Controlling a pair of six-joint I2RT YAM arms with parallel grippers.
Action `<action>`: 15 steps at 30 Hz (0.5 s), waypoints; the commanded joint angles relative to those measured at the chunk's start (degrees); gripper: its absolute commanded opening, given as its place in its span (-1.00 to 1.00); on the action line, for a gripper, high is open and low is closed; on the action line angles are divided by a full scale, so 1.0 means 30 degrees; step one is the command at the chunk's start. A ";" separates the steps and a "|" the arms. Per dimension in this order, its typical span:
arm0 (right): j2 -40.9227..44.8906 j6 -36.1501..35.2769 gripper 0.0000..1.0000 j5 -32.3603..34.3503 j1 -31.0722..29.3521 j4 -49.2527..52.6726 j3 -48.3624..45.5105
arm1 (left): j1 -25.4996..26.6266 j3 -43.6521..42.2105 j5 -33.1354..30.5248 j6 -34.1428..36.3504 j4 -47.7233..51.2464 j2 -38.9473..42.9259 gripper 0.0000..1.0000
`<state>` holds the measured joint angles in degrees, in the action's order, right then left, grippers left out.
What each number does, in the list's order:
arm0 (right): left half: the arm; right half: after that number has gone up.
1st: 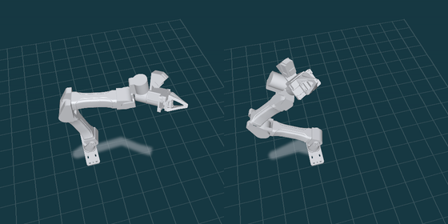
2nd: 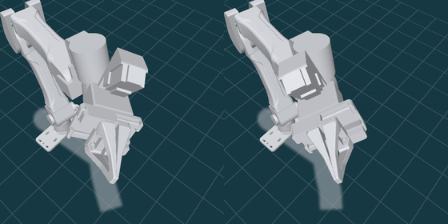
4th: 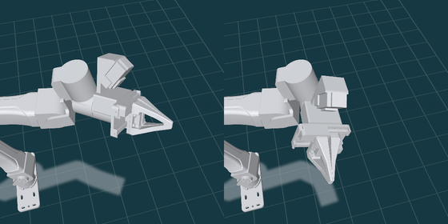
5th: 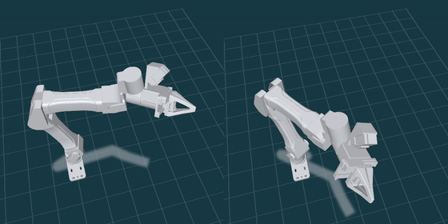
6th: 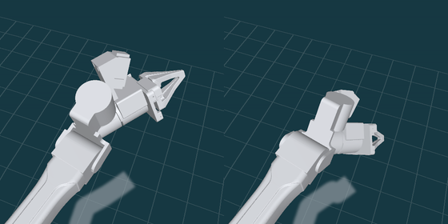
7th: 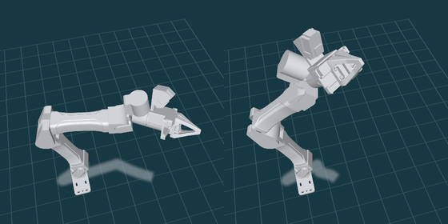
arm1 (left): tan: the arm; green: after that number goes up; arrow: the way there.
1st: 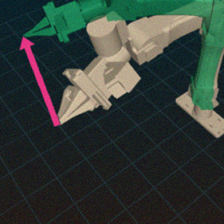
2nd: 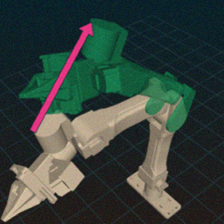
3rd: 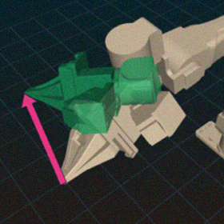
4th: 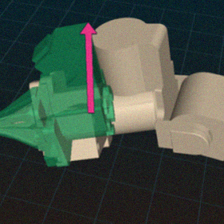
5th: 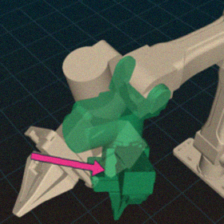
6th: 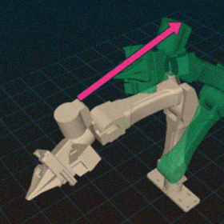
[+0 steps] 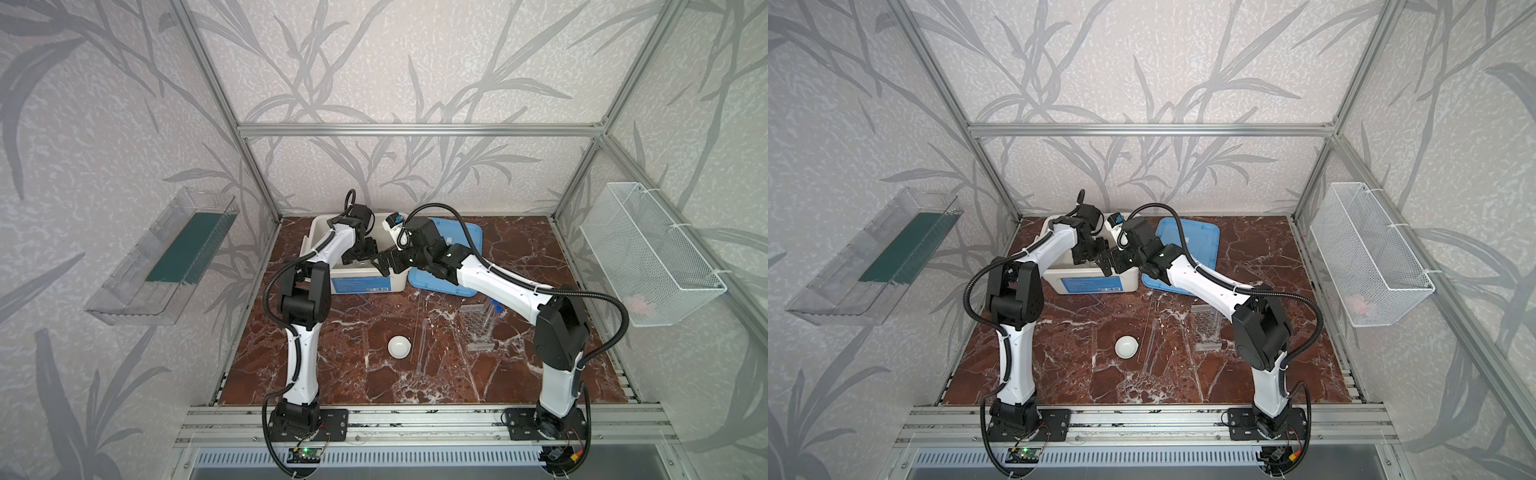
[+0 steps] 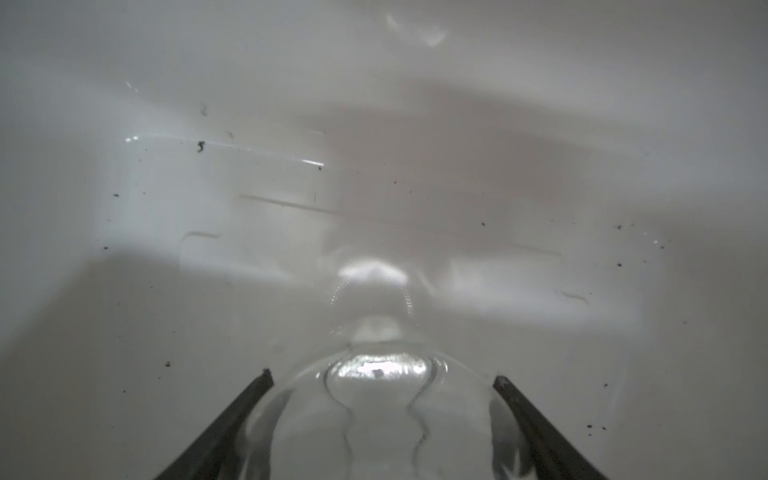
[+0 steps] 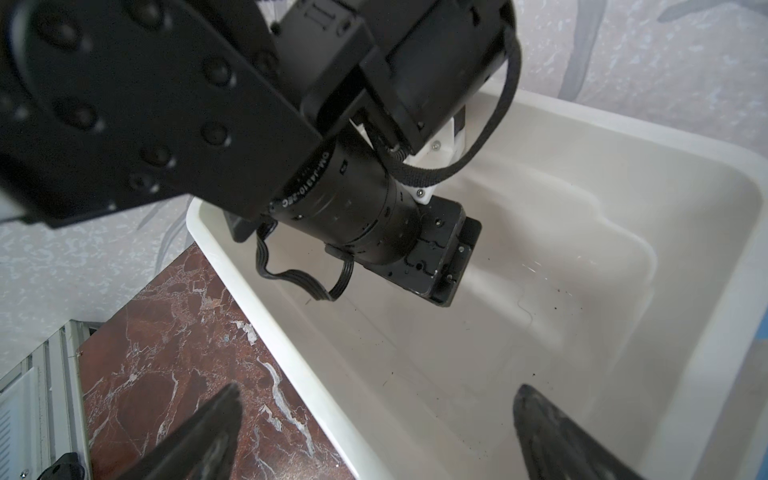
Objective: Organize the chemistry lab equipment
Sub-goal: 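Lower the flask into the white bin and open the left gripper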
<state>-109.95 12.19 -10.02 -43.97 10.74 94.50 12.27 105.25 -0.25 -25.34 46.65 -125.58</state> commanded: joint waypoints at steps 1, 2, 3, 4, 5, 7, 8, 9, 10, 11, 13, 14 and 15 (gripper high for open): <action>0.0556 -0.0085 0.99 -0.0059 -0.0052 -0.0478 -0.0240 | -0.0076 0.0425 -0.0437 -0.0205 0.0093 0.0051 0.05; 0.0571 -0.0024 0.99 -0.0084 -0.0051 -0.0505 -0.0270 | -0.0099 0.1007 -0.0409 -0.0282 0.0820 -0.0345 0.07; 0.0633 0.0007 0.99 -0.0123 -0.0052 -0.0562 -0.0326 | -0.0081 0.1616 -0.0456 -0.0346 0.1477 -0.0754 0.10; 0.0659 0.0010 0.99 -0.0134 -0.0052 -0.0592 -0.0390 | -0.0077 0.1712 -0.0337 -0.0370 0.1514 -0.0875 0.15; 0.0670 0.0011 0.98 -0.0097 -0.0052 -0.0593 -0.0424 | -0.0048 0.1554 -0.0195 -0.0403 0.1323 -0.0853 0.19; 0.0754 0.0023 0.99 0.0022 -0.0048 -0.0650 -0.0573 | -0.0048 0.1424 -0.0215 -0.0513 0.1175 -0.0954 0.26; 0.0762 0.0040 0.99 0.0057 -0.0052 -0.0695 -0.0631 | -0.0048 0.1420 -0.0259 -0.0513 0.1207 -0.1019 0.28; 0.0791 0.0080 0.99 0.0060 -0.0052 -0.0735 -0.0706 | -0.0048 0.1395 -0.0297 -0.0482 0.1272 -0.1056 0.32; 0.0820 0.0114 0.99 0.0059 -0.0052 -0.0790 -0.0797 | -0.0048 0.1368 -0.0355 -0.0480 0.1350 -0.1101 0.35; 0.0848 0.0099 0.99 0.0059 -0.0052 -0.0826 -0.0838 | -0.0047 0.1335 -0.0384 -0.0488 0.1398 -0.1119 0.39; 0.0850 0.0161 0.99 0.0059 -0.0052 -0.0885 -0.0942 | -0.0077 0.1045 -0.0425 -0.0516 0.1211 -0.1014 0.42; 0.0857 0.0161 0.99 0.0059 -0.0052 -0.0914 -0.0927 | -0.0077 0.0974 -0.0379 -0.0540 0.1137 -0.1031 0.43; 0.0877 0.0157 0.99 0.0059 -0.0052 -0.0922 -0.0943 | -0.0077 0.0909 -0.0341 -0.0546 0.1063 -0.1055 0.44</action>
<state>-109.80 12.32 -9.93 -43.97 10.04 92.31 12.25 108.03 -0.38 -26.68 49.17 -128.44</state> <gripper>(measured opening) 0.993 0.776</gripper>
